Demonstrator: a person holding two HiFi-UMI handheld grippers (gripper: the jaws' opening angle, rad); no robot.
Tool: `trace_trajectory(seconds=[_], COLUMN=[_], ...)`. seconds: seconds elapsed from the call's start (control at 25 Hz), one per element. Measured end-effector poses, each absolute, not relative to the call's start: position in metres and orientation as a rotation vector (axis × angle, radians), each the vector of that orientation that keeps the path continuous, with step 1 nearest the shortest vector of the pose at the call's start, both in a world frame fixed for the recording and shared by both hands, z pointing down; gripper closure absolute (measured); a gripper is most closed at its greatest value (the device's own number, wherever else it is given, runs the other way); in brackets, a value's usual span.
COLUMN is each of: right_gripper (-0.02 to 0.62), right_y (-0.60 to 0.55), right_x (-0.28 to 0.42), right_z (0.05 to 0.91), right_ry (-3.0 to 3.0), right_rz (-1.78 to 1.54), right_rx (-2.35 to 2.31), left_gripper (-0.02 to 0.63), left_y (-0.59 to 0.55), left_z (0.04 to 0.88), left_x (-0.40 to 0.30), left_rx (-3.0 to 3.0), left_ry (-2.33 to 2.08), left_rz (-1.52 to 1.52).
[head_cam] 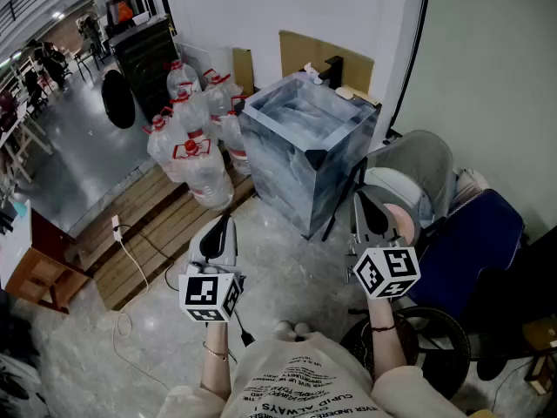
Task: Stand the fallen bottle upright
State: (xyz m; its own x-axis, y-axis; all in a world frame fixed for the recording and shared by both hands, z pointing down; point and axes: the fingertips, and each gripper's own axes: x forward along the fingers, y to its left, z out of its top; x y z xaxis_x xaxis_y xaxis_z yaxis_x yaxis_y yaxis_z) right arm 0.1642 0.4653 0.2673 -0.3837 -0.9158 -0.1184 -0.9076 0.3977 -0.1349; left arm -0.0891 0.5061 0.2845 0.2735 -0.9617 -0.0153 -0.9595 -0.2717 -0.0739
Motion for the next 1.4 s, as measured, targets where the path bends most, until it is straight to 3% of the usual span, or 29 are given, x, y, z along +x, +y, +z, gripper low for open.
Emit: trace_trajectory(seconds=[0.76,1.08,1.4], right_gripper=[0.587,0.336,0.276], right_y=[0.458,0.448,0.429], right_x=[0.179,0.178,0.176], right_z=[0.280,0.282,0.301], right_ry=[2.461,2.445,2.487], right_rz=[-0.128,-0.134,-0.160], right_rx=[-1.602,-1.604,-1.643], left_gripper=[0.578,0.578,0.578], left_y=[0.508,0.506,0.490], left_z=[0.283,0.288,0.300], left_x=[-0.077,-0.075,-0.075], left_rx=[-2.436,-2.447,-2.460], left_ry=[1.858,1.872,1.897], left_rz=[-0.038,-0.036,-0.061])
